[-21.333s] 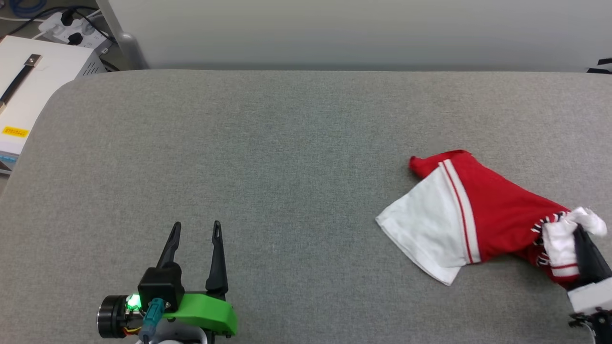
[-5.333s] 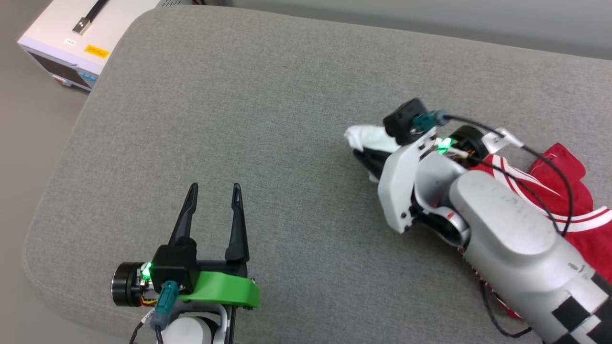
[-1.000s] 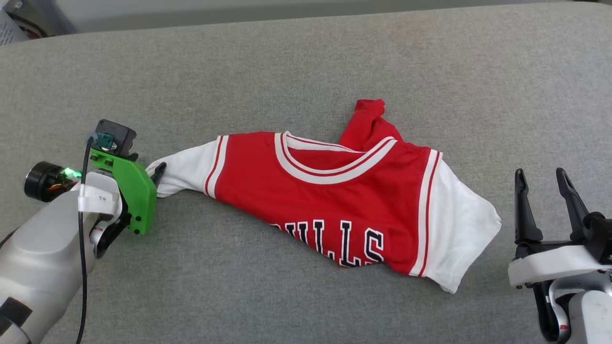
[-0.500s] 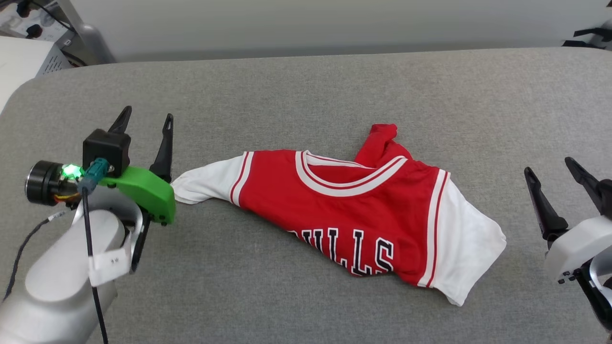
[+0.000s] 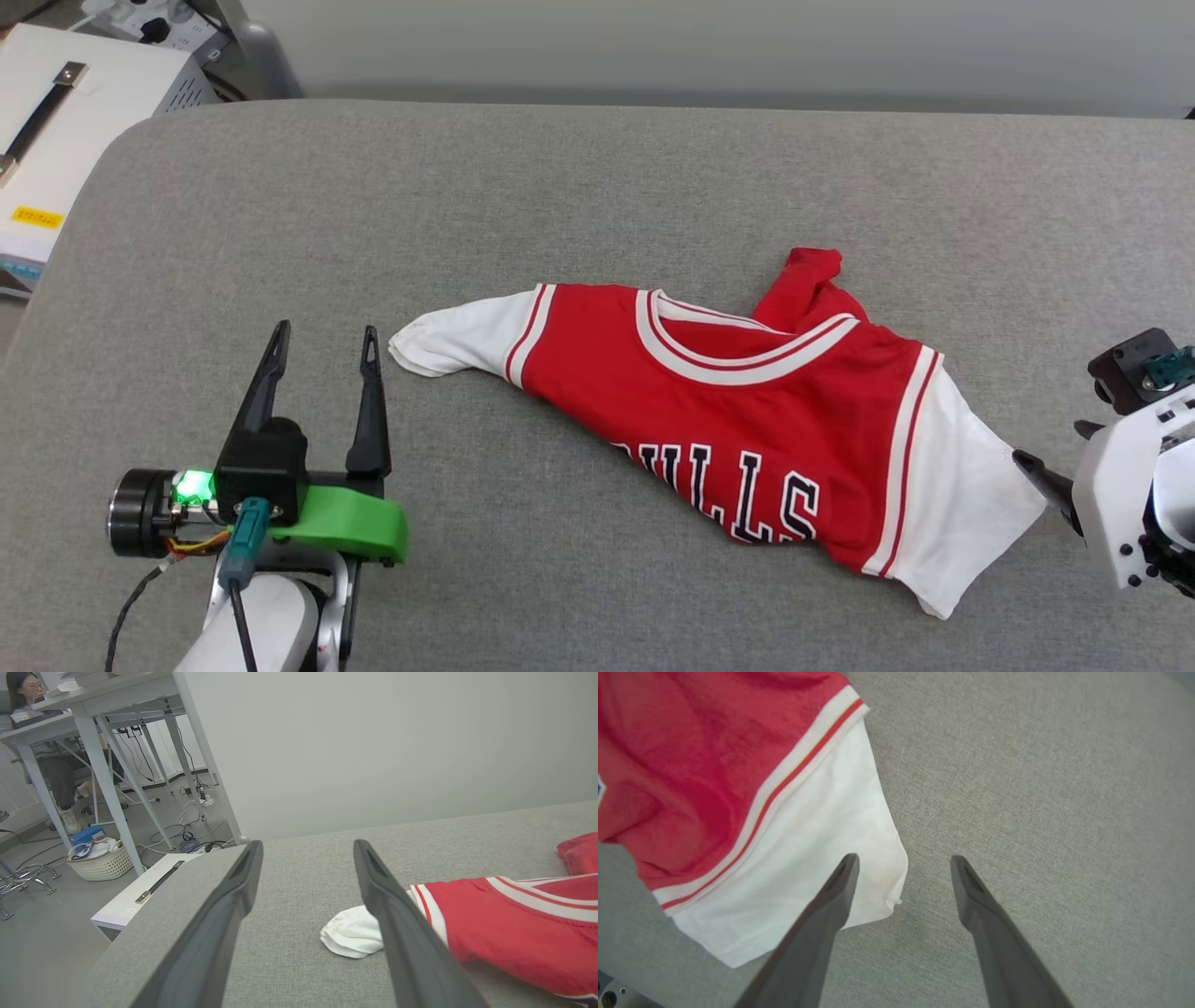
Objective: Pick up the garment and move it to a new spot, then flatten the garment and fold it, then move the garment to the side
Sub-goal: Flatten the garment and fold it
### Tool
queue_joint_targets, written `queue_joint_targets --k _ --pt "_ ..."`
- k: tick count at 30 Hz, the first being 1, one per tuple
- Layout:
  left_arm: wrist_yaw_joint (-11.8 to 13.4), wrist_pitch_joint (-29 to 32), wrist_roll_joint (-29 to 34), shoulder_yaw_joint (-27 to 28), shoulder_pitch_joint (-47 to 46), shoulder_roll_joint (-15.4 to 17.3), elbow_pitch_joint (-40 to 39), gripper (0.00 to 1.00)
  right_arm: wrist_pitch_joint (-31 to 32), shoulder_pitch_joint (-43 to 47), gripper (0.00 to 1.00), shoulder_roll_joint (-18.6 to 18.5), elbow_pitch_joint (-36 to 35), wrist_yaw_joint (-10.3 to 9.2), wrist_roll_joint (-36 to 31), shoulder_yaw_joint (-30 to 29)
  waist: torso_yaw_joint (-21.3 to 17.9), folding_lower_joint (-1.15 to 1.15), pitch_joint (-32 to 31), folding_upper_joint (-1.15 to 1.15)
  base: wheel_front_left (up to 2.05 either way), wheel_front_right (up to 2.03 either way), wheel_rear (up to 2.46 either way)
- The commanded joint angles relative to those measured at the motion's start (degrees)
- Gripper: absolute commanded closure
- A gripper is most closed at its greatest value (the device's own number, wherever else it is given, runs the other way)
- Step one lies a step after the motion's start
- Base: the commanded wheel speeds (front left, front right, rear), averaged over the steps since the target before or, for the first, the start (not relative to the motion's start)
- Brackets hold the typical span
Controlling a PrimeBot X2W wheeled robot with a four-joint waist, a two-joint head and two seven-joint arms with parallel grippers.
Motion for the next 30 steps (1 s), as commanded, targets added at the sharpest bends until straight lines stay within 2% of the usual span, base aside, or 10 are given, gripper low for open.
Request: queue_joint_targets --k 1,7,12,13,14,15,19,24,30 --pt "-1.83 -0.32 2.46 2.15 1.52 -2.68 -0.30 0.00 1.14 -1.88 0.00 -0.12 3.56 -0.05 1.56 2.34 1.85 0.00 1.92 0.00 0.00 0.00 0.00" --pt "-5.04 -0.32 5.66 5.60 2.48 -6.77 -0.04 0.00 0.61 -2.48 0.00 0.95 11.88 -0.05 2.31 7.66 3.30 0.00 3.84 0.00 0.00 0.00 0.00" --pt "-7.24 -0.32 7.70 8.31 3.16 -9.21 0.64 0.00 -1.64 -2.77 0.00 2.63 15.45 -0.05 4.88 12.22 3.18 0.00 4.04 0.00 0.00 0.00 0.00" --pt "-7.66 -0.32 8.11 8.95 3.39 -9.64 0.79 0.00 -2.91 -3.34 0.65 2.65 15.75 -0.05 5.24 12.77 2.97 0.00 3.92 0.00 0.00 0.00 0.00" --pt "-7.99 -0.32 8.44 9.47 3.57 -9.95 0.92 0.00 -4.10 -3.92 0.91 2.59 15.99 -0.05 5.37 13.10 2.72 0.00 3.75 0.00 0.00 0.00 0.00" --pt "-8.43 -0.32 8.84 10.04 3.76 -10.32 1.10 0.00 -5.34 -4.60 1.00 2.44 16.24 -0.05 5.55 13.51 2.47 0.00 3.55 0.00 0.00 0.00 0.00" --pt "-10.09 -0.32 10.16 11.74 4.07 -11.56 1.48 0.00 -10.29 -7.38 1.00 1.81 16.07 -0.05 5.69 12.87 1.67 0.00 2.54 0.00 0.00 0.00 0.00" --pt "-11.82 -0.32 11.68 13.37 4.40 -13.05 1.56 0.00 -15.66 -11.34 1.00 1.26 14.68 -0.05 5.49 8.31 1.29 0.00 1.96 0.00 0.00 0.00 0.00" --pt "-13.67 -0.32 13.19 14.68 3.83 -14.49 1.43 0.00 -17.94 -16.57 1.00 0.99 14.21 -0.05 4.01 2.62 2.18 0.00 3.01 0.00 0.00 0.00 0.00"
